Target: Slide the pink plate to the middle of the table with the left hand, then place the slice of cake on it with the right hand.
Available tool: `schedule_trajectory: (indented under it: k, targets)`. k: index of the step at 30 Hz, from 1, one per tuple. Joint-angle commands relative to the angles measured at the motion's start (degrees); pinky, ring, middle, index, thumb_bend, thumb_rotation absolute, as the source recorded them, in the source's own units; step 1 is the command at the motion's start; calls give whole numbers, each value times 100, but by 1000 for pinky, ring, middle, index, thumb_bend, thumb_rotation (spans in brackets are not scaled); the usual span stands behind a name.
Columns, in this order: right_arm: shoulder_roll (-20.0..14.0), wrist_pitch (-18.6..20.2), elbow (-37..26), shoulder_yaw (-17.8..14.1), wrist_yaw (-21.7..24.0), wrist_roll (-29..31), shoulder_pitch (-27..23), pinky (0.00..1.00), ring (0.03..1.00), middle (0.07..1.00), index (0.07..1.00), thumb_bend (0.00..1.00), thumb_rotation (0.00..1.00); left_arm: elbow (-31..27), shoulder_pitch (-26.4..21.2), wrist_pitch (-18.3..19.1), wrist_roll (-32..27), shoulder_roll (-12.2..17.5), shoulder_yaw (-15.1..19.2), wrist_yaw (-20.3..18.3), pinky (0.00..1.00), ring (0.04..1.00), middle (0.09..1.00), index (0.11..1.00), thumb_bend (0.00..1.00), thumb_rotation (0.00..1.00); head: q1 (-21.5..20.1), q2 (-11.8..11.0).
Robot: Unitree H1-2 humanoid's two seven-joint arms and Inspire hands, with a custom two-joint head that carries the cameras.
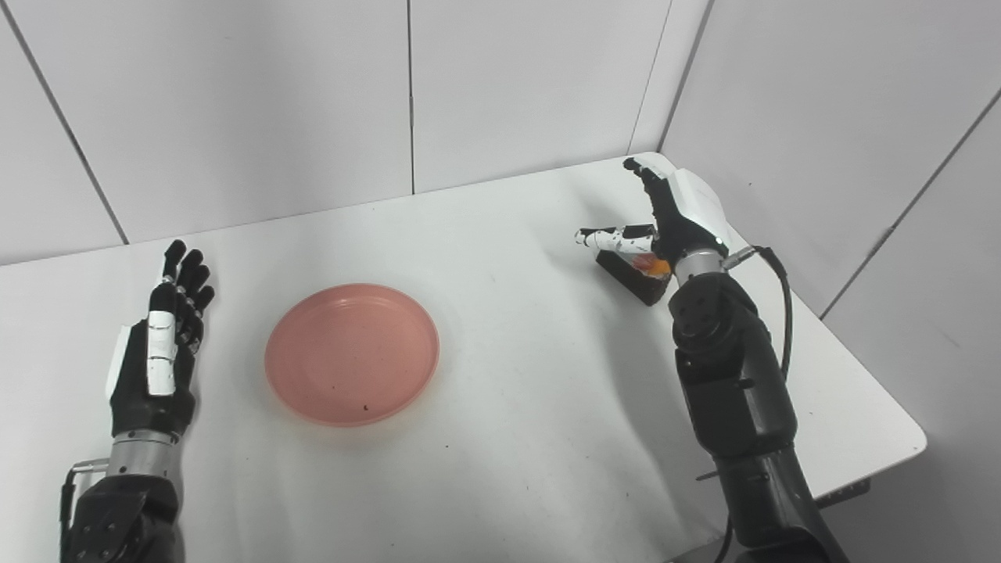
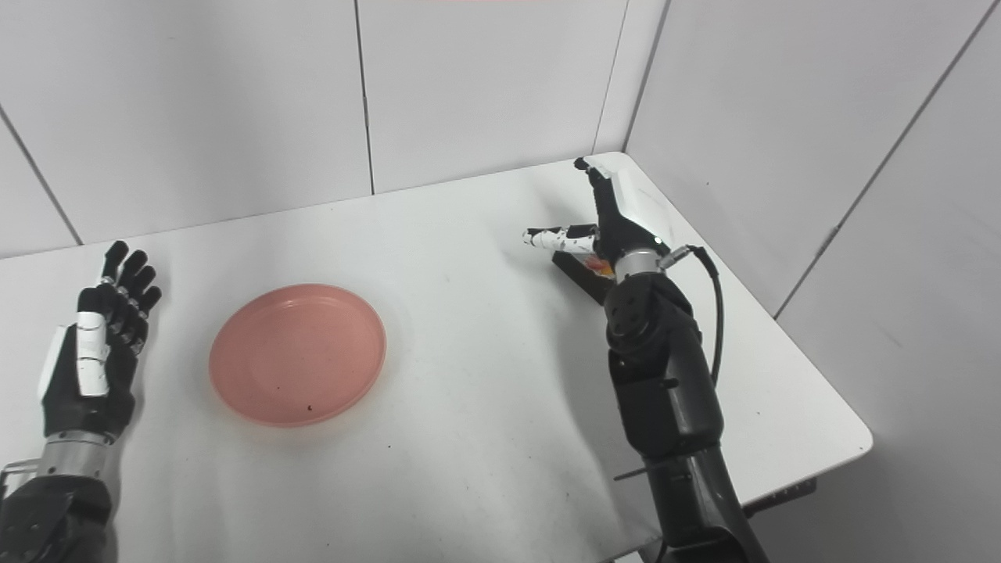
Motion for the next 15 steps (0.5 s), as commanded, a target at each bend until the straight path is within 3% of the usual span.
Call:
schedule_trajectory:
  k: [1,5,10,13,14,15]
  targets:
    - [-10,-31,-49,-197,173,-222,-257,646,800,877,869,879,294,410,444,-107,-69,126,60,-139,1000,1000,1000,1000,729,1000,1,10]
    - [96,-32,-25,-367,493,-603,-275,657,824,881,858,901,238,320,471,-47,-31,98,62,-100,1000,1000,1000,1000,717,1000,35,20]
    - [-17,-32,222,-270,539,-1006,-244,616,799,855,851,911,230,277,492,-56,-50,57,85,-84,997,1000,1000,1000,716,1000,68,20]
    - [-92,-32,255,-216,570,-1141,-223,516,701,774,842,914,233,207,523,-40,-61,36,84,-101,997,1000,1000,1000,703,1000,95,36]
    - [-99,-32,270,-227,592,-1141,-223,366,513,625,844,910,227,200,529,-45,-41,40,78,-98,999,1000,1000,1000,699,1000,97,38]
    - [-106,-32,296,-238,636,-1158,-226,318,448,574,850,906,227,176,539,-38,-23,42,70,-92,999,1000,1000,1000,699,1000,104,43]
